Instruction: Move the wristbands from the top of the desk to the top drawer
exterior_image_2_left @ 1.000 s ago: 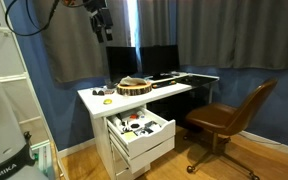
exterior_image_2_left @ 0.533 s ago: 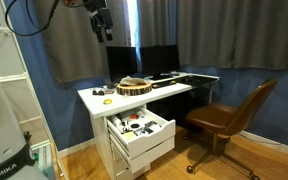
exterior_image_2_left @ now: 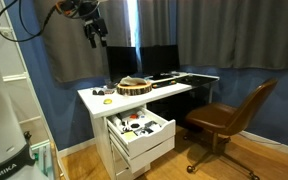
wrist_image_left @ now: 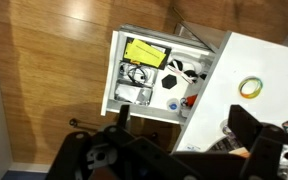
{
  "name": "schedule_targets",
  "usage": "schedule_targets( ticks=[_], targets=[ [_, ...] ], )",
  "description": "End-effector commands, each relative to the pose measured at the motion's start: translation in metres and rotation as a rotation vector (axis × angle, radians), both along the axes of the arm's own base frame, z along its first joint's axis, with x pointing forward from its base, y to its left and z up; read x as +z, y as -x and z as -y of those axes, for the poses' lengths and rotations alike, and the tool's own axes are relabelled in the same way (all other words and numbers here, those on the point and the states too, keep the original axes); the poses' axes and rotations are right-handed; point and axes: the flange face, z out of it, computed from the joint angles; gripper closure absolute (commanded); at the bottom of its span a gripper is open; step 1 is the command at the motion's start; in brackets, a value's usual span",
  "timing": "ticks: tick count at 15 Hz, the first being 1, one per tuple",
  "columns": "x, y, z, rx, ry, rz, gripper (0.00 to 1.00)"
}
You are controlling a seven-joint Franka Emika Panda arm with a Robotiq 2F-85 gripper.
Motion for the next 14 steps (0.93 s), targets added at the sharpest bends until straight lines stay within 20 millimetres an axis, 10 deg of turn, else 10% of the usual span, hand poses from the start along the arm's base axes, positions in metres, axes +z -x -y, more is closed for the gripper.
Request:
schedule_targets(
  ticks=[1,14],
  targets=[
    [-0.016,-0.007,-0.051,0.076,-0.045,0.006,0.00],
    [-0.123,-0.031,-0.184,0.101,-0.179,-0.077,0.00]
  ],
)
